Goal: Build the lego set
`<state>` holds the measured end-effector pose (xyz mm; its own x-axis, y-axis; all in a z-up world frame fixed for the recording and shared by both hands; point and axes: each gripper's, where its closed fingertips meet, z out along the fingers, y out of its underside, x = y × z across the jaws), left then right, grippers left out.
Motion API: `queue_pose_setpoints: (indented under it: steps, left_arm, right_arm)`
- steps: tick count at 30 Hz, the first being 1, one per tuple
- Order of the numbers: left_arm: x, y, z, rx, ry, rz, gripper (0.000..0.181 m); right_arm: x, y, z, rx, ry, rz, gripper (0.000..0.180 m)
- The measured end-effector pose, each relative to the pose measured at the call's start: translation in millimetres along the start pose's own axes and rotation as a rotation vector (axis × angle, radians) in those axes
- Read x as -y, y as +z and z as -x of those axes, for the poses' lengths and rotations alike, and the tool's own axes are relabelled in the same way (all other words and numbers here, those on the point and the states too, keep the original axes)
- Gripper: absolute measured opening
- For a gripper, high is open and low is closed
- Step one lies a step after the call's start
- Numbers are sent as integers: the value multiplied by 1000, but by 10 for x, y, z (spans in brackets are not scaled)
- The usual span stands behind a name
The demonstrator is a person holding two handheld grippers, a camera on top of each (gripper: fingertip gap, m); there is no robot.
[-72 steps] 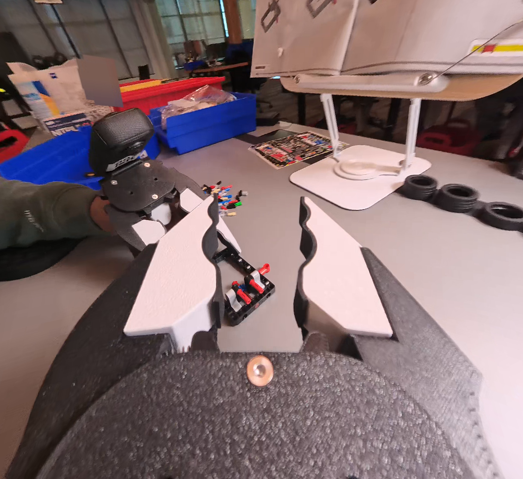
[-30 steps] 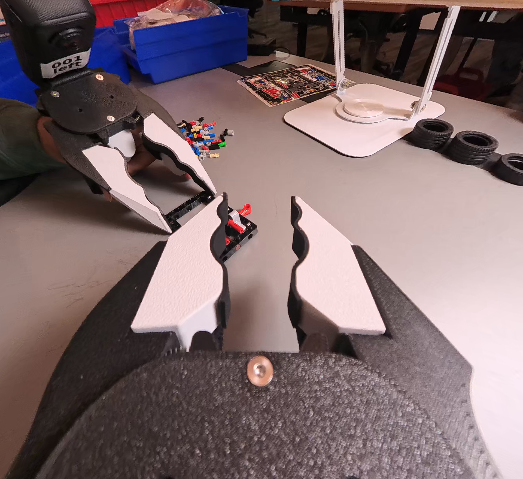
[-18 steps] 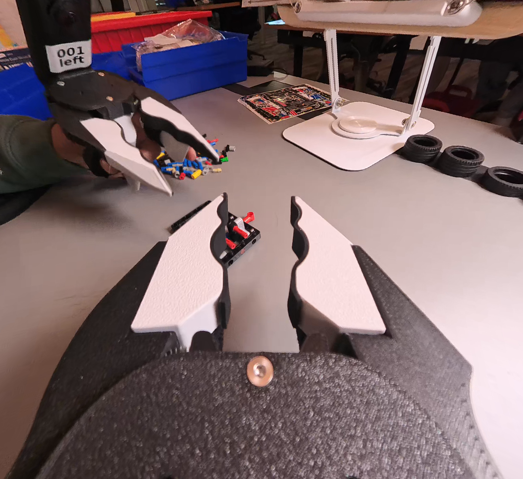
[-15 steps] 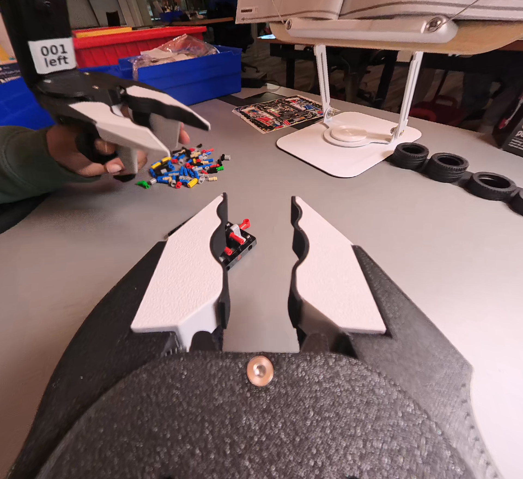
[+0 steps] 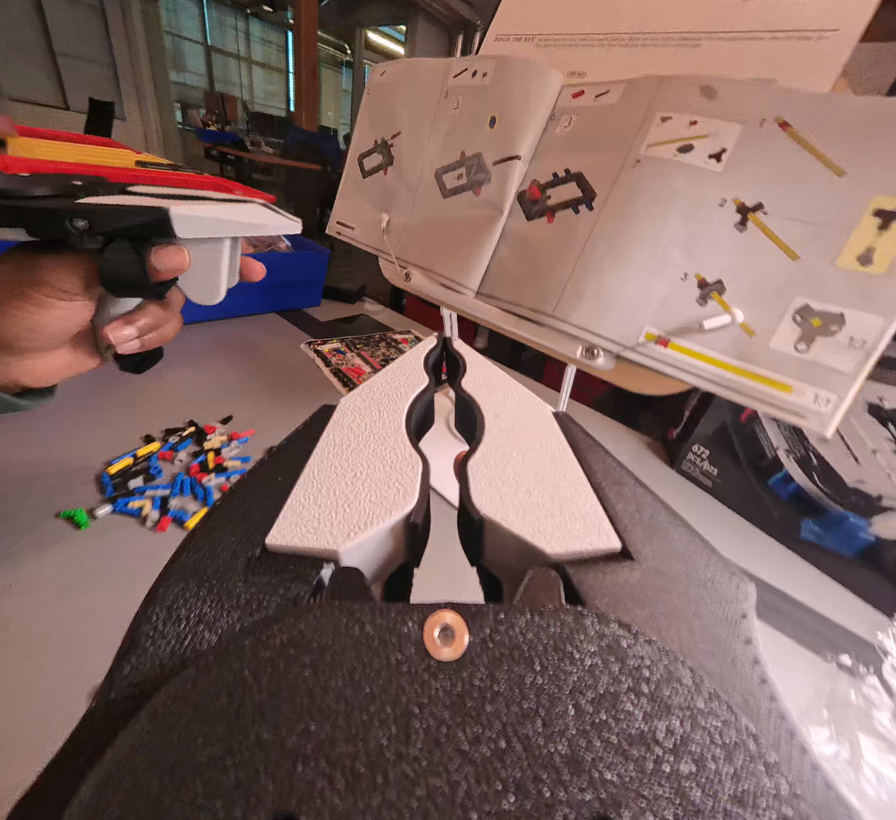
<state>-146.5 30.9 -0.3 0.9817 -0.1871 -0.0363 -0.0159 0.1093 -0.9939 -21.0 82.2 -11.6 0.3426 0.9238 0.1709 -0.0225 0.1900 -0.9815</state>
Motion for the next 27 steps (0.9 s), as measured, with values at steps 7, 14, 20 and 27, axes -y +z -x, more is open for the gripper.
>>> queue_pose_setpoints:
  steps: [7, 14, 20, 27]
  left_arm:
    - [-107, -197, 198, 49, 0, -3, 0]
    - [-194, -322, 390, 54, -46, 25, 0]
    - [-349, -242, 298, 10, -60, 61, 0]
    - [-408, -231, 228, 11, -18, 78, 1]
  right_arm:
    - [93, 1421, -328, -79, -177, 179, 0]
    - [-53, 2111, -438, -218, -205, 291, 0]
    - [-61, 2058, -384, -110, -152, 203, 0]
    - [133, 1754, -236, 26, -133, 49, 4]
